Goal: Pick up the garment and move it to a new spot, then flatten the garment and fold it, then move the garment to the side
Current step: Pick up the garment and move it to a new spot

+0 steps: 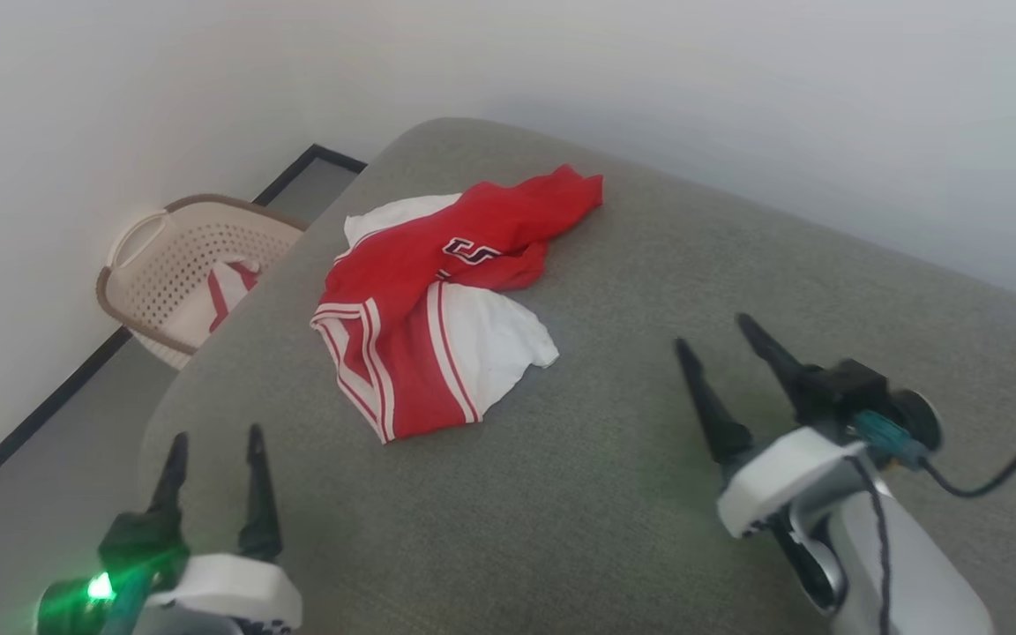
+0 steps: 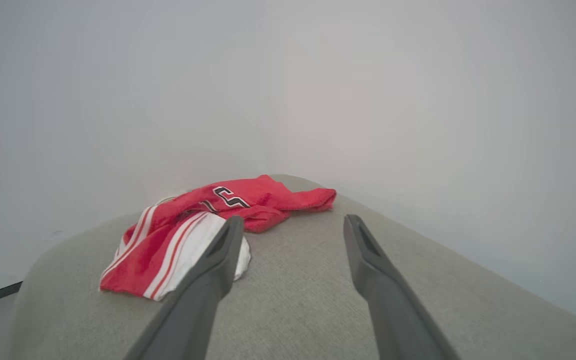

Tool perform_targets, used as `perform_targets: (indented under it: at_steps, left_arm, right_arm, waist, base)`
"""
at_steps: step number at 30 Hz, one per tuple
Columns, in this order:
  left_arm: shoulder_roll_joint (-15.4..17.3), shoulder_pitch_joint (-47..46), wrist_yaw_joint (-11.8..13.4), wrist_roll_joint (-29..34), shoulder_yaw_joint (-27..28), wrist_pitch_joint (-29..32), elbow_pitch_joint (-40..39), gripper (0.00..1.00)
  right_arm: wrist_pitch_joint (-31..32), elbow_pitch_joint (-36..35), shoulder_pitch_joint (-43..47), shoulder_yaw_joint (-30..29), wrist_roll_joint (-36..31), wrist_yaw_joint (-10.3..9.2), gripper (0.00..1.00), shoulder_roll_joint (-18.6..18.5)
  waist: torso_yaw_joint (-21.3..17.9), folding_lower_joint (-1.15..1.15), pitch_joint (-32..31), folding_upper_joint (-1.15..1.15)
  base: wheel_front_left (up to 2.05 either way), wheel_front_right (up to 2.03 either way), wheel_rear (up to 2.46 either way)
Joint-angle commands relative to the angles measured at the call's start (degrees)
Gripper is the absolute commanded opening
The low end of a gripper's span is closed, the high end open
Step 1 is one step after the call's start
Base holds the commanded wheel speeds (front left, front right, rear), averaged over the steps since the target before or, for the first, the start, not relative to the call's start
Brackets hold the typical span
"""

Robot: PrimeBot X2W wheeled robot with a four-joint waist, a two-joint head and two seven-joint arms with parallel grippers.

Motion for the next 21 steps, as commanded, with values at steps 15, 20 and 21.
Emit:
perform_targets:
  at_steps: [15, 20, 21]
  left_arm:
    - [-0.19, -2.99, -3.56, 0.61, -3.81, -0.30, 1.43, 1.00]
    - [1.66, -14.73, -6.98, 2.11, -7.07, -0.30, 9.05, 1.00]
    - [2.07, -17.05, -7.23, 2.21, -7.26, -0.30, 10.93, 1.00]
  right_arm:
    - [-0.28, -0.16, 0.41, -0.91, 1.57, -0.05, 1.00, -1.06]
    - [-0.23, -2.46, 2.20, -3.73, 0.05, -0.02, 1.00, -1.20]
    - [-0.22, -2.68, 1.92, -3.74, -0.23, -0.02, 1.00, -1.44]
  waist:
    - [-0.82, 0.00, 1.83, 0.00]
    - [-4.87, 0.00, 5.12, 0.00]
    - [-6.41, 0.00, 6.08, 0.00]
  base:
    - [0.00, 0.00, 0.00]
    - [0.00, 0.00, 0.00]
    - [0.00, 0.00, 0.00]
